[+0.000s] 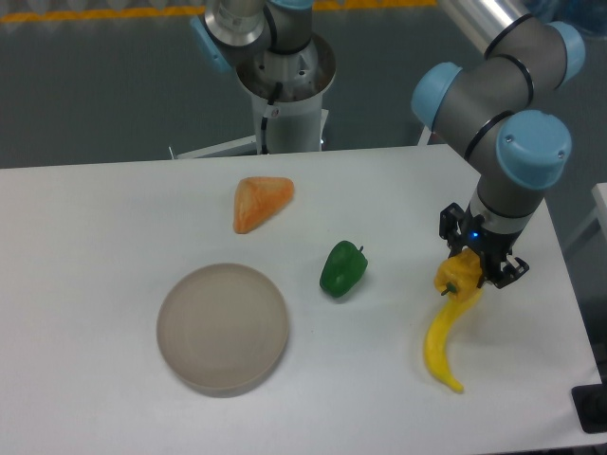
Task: Place the yellow pepper on the plate
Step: 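Lift the small yellow pepper from beside the banana and carry it toward the plate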
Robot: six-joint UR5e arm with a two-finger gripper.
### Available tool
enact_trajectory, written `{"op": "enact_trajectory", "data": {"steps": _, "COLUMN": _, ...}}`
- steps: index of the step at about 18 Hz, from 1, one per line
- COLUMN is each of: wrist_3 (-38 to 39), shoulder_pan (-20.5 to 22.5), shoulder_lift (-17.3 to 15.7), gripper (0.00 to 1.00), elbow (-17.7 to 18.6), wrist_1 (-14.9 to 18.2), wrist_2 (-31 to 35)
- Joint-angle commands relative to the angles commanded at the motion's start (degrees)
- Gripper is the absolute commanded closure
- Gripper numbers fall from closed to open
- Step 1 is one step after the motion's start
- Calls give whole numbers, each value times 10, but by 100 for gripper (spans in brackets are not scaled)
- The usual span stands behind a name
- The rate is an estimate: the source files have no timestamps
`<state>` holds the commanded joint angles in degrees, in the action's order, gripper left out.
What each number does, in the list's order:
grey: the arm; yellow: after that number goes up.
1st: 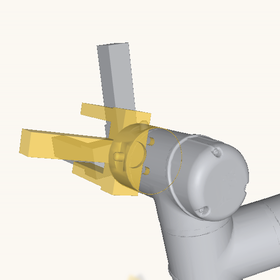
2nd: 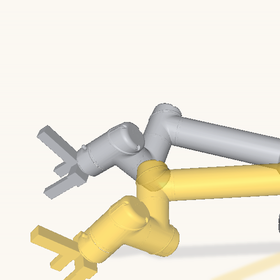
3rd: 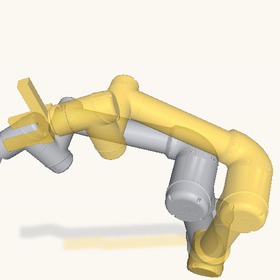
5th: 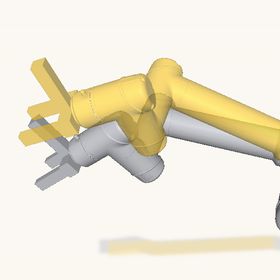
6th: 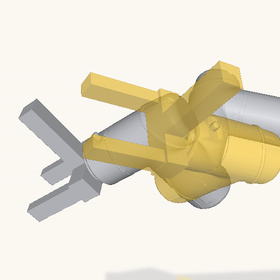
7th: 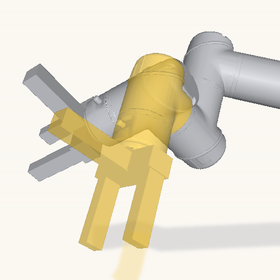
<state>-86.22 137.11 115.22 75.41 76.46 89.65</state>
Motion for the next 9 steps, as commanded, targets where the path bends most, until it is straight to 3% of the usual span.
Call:
{"op": "enact_trajectory", "data": {"steps": 3, "wrist_3": 38, "shoulder_pan": -6, "shoulder_lift": 11, "gripper": 80, "elbow": -15, "wrist_1": -3, "wrist_2": -4}}
{"op": "enact_trajectory", "data": {"steps": 4, "wrist_3": 64, "shoulder_pan": -27, "shoulder_lift": 16, "gripper": 80, "elbow": -24, "wrist_1": -3, "wrist_2": -7}}
{"op": "enact_trajectory", "data": {"steps": 9, "wrist_3": 148, "shoulder_pan": -72, "shoulder_lift": 12, "gripper": 80, "elbow": -18, "wrist_1": -4, "wrist_2": -33}}
